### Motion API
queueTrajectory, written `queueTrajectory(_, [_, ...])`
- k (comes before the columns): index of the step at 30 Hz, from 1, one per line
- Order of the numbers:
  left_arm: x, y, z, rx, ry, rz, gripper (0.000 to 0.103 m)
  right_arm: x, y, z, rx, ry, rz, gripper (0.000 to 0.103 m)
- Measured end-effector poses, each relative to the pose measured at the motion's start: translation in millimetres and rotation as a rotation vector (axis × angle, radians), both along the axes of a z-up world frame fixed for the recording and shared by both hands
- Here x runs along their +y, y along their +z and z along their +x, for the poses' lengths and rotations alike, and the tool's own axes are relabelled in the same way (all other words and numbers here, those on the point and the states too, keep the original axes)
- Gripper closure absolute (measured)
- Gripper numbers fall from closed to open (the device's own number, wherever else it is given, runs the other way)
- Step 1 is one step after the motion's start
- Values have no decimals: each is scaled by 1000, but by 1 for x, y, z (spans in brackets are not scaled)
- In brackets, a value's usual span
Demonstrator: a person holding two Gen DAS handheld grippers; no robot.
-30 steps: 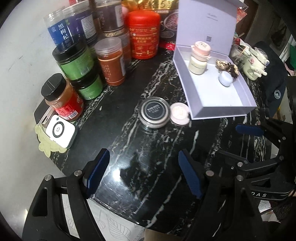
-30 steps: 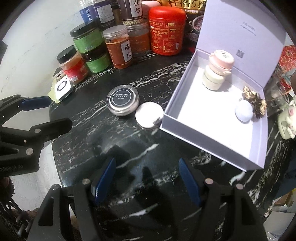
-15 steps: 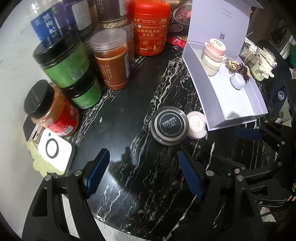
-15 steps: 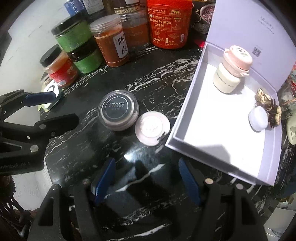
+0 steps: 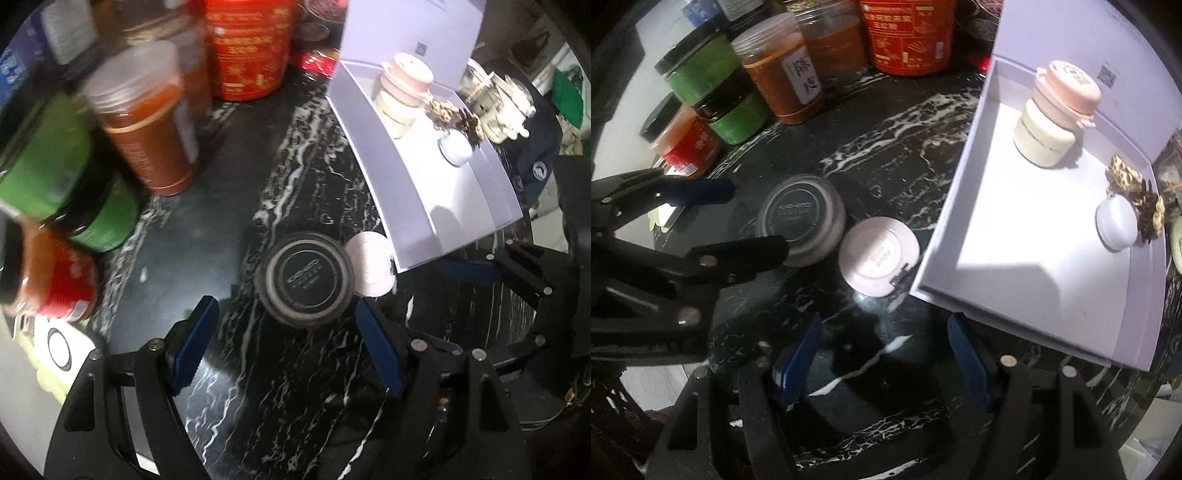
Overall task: Organize objects
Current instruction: 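Grasp the white round compact with the right tool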
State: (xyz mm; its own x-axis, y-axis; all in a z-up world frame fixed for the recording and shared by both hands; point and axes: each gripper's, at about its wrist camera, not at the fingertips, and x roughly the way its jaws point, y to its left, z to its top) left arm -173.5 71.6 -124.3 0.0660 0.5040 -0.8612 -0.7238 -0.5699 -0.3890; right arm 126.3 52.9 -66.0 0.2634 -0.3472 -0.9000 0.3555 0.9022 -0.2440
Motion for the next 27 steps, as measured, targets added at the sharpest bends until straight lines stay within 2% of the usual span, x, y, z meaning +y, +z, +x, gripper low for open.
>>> queueTrajectory(6, [16, -19, -2, -41, -23, -13, 27, -5, -3, -2, -5, -17, 18, 31])
queueTrajectory(9, [19, -27, -4, -70, -24, 4, 26, -6, -6, -2, -26, -17, 45, 31])
queueTrajectory(16, [8, -34, -12, -56, 44, -3, 26, -2, -12, 5, -69, -19, 54, 31])
queueTrajectory(19, [-2, -41, -21, -83, 75, -8, 26, -5, -19, 9, -89, -53, 77, 32])
queueTrajectory(22, [-12, -45, -26, -88, 99, -12, 26, -1, -18, 12, -126, -69, 56, 33])
queueTrajectory(25, [-19, -46, -27, -77, 112, -16, 26, 1, -15, 15, -169, -92, 39, 41])
queueTrajectory(27, [-22, -47, -28, -78, 120, -17, 26, 2, -14, 16, -180, -104, 10, 55])
